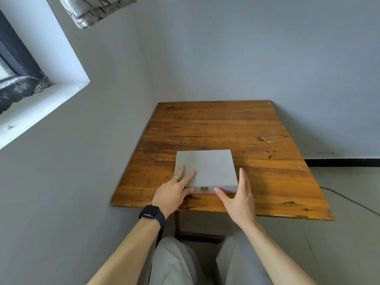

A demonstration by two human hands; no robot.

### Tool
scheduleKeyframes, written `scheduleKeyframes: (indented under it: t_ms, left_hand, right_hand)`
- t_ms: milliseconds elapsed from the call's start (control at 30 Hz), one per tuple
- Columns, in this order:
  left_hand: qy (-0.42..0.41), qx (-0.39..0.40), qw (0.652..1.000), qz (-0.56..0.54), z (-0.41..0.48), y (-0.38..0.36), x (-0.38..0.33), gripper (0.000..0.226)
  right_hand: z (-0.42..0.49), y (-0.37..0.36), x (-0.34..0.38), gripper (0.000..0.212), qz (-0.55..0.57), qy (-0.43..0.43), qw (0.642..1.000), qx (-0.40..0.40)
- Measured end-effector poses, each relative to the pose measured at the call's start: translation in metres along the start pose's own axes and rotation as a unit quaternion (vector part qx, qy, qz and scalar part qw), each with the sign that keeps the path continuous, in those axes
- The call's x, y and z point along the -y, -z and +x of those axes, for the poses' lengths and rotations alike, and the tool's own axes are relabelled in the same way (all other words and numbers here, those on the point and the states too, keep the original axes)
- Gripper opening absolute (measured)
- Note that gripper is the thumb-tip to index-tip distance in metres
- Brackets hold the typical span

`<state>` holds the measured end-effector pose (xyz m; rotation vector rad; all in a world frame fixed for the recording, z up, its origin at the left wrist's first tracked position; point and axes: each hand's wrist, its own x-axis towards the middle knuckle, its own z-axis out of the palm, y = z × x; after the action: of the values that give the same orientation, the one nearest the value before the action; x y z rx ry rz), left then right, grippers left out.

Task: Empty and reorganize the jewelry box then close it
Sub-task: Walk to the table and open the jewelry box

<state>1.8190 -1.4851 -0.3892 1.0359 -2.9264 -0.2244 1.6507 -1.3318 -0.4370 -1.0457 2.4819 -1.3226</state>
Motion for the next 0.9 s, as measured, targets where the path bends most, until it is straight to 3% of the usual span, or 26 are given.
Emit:
scheduleKeyframes:
  t_ms: [133,233,433,700,900]
  left_hand:
    - [-0.026,-0.008,0.994,0.104,0.001,0.016,0.001,0.061]
    - [-0.049,-0.056,0.989,0.131,0.001,0.033,0.002,0.068]
    - [0.014,-0.163,0.986,-0.041,0.034,0.083,0.01,0.051]
    - [0.085,-0.214,0.935,-0.271,0.102,0.104,0.024,0.055]
    - [0.091,-0.226,0.922,-0.3,0.153,0.108,0.048,0.05]
  right_hand:
    - [0.0,0.0,-0.003,0.099,0.021,-0.019,0.999,0.022]
    - [0.002,0.001,-0.003,0.098,0.045,-0.042,0.998,0.023]
    - [0.005,0.001,-0.003,0.1,0.039,-0.044,0.998,0.036]
    - [0.029,0.005,-0.003,0.098,-0.071,0.013,0.995,0.064]
    - [0.06,-0.004,-0.007,0.096,-0.119,0.047,0.99,0.055]
